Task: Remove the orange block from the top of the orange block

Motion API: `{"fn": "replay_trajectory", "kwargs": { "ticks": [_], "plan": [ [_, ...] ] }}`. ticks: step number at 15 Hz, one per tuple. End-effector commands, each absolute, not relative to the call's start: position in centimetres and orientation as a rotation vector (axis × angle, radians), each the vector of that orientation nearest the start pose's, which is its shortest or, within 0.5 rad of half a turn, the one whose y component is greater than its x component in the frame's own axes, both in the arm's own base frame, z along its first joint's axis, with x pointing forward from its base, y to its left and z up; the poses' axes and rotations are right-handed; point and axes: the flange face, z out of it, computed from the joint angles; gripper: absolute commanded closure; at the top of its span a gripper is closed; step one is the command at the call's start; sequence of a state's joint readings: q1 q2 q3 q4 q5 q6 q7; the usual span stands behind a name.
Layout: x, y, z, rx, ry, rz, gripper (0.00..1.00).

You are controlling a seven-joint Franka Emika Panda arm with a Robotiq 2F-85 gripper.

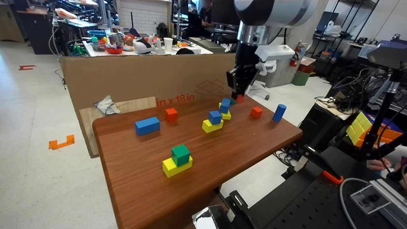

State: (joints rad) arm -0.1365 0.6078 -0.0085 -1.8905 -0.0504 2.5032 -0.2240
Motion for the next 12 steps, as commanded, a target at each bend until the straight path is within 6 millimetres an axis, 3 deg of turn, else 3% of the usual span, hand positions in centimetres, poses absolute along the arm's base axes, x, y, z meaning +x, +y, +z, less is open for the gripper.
{"fn": "replay_trajectory", "kwargs": {
  "ticks": [1, 7, 12],
  "plan": [
    [61.2, -6.4, 18.3, -3.145, -0.193, 0.032, 0.92],
    [56.6, -5.5, 16.1, -3.155, -0.148, 0.232, 0.92],
    [54.5, -6.2, 14.5, -3.176, -0.148, 0.213, 0.92]
  ]
}}
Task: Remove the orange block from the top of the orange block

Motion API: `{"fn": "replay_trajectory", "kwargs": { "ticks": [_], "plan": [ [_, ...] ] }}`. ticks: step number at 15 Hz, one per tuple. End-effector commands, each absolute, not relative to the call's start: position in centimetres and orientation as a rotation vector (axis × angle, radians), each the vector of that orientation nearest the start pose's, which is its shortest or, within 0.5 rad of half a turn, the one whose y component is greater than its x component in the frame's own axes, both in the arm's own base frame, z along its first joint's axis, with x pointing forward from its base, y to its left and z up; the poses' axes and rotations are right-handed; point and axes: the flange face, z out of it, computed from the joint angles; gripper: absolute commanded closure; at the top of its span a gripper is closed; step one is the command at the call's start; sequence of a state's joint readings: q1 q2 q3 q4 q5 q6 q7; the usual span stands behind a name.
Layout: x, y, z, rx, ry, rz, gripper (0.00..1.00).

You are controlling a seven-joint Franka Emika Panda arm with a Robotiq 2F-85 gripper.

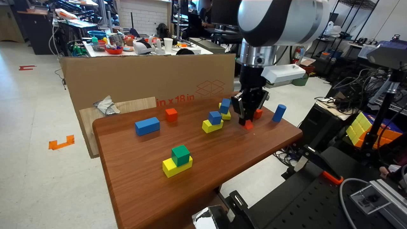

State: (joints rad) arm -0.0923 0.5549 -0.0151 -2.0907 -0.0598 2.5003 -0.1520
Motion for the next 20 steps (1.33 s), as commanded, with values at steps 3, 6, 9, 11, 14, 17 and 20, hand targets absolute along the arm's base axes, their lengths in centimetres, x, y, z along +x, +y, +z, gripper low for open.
{"fn": "replay_trajectory", "kwargs": {
  "ticks": [3, 6, 9, 11, 14, 17, 20],
  "plan": [
    [53.6, -6.9, 13.2, -3.195, -0.135, 0.202, 0.92],
    [52.7, -7.4, 12.4, -3.221, -0.135, 0.206, 0.92],
    [52.2, -7.4, 12.3, -3.241, -0.139, 0.215, 0.4],
    [52.4, -7.1, 12.8, -3.253, -0.141, 0.198, 0.28],
    [53.6, -6.3, 14.7, -3.299, -0.155, 0.168, 0.04],
    [56.3, -5.6, 19.3, -3.368, -0.105, 0.056, 0.0],
    [57.2, -5.5, 19.5, -3.345, -0.077, 0.021, 0.0]
  ]
}}
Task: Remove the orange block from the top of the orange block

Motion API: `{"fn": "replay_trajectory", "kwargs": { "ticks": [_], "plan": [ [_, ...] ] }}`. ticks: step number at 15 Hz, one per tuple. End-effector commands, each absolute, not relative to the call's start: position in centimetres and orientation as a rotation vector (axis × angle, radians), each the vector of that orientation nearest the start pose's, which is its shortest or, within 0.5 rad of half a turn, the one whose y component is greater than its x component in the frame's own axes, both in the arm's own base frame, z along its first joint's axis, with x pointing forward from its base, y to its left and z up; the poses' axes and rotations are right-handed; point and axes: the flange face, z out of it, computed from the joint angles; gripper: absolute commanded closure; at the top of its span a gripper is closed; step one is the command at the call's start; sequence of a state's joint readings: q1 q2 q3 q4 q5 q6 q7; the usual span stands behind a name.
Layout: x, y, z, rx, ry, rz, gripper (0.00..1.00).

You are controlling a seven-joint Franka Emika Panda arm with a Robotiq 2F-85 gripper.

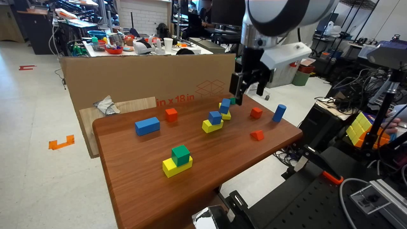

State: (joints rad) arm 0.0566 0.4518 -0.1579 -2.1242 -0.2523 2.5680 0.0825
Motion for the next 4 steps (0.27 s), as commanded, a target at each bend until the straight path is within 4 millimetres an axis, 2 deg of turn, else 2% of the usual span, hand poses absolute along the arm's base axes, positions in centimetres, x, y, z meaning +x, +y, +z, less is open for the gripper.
{"fn": "replay_trajectory", "kwargs": {
  "ticks": [1, 2, 4],
  "plan": [
    [58.0, -5.4, 21.3, -3.35, -0.05, -0.004, 0.0],
    [58.4, -5.3, 22.5, -3.352, -0.036, -0.019, 0.0],
    [58.4, -5.4, 23.1, -3.354, -0.023, -0.023, 0.0]
  ]
}}
